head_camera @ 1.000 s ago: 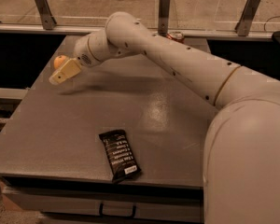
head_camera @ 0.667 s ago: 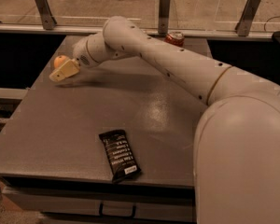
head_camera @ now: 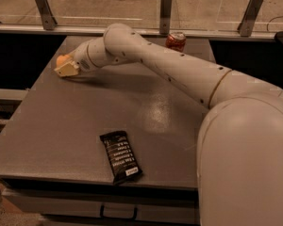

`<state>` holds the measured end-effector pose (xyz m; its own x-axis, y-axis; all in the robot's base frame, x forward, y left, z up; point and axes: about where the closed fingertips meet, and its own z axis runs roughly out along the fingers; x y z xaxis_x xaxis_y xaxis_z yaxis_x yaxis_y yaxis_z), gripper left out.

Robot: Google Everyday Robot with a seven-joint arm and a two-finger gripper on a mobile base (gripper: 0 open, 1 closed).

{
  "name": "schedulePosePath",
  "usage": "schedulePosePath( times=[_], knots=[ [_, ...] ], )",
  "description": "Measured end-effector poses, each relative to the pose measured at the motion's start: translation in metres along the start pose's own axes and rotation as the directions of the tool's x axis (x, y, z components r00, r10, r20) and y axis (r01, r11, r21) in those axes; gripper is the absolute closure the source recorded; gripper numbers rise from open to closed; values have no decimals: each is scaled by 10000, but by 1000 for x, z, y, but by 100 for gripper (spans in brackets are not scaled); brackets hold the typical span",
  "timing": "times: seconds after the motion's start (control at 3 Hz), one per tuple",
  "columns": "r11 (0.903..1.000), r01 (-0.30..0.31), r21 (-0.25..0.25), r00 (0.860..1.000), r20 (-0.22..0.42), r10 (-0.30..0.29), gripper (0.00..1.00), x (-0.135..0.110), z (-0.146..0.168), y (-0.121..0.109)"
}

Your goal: Pick orange

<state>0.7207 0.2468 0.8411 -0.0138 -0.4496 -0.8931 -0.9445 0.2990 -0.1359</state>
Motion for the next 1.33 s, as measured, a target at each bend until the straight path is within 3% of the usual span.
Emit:
schedulePosePath(
  times=[0.33, 0.67, 1.0, 1.33],
  knots=[
    [9997, 256, -33, 9988, 421, -254, 88, -17, -11, 5],
    [9960, 823, -337, 9912, 1070, -783, 100, -49, -34, 19],
    [9856, 1553, -675, 9747, 1726, -1418, 100, -84, -70, 31],
    [9750, 2124, -646, 9593, 2040, -1955, 100, -111, -107, 34]
  ],
)
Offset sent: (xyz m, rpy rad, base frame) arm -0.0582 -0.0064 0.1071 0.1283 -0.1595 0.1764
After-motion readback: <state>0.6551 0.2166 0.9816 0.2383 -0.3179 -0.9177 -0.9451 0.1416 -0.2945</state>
